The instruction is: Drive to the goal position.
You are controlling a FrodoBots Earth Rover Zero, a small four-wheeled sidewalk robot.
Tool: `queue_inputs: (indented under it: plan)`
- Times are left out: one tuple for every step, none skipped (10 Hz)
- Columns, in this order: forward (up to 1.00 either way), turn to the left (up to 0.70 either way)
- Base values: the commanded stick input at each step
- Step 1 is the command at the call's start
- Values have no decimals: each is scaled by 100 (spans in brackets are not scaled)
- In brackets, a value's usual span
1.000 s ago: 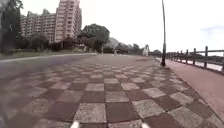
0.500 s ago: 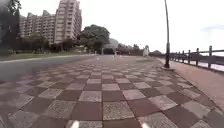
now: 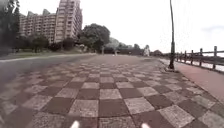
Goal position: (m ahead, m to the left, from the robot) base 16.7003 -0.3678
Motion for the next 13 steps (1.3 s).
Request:
queue_inputs:
  plan:
    - [70, 0]
    - [70, 0]
    - [70, 0]
    - [70, 0]
    - [70, 0]
    - [70, 0]
    - [70, 0]
    - [70, 0]
    - [70, 0]
    - [70, 0]
    - [70, 0]
    - [70, 0]
    - [70, 0]
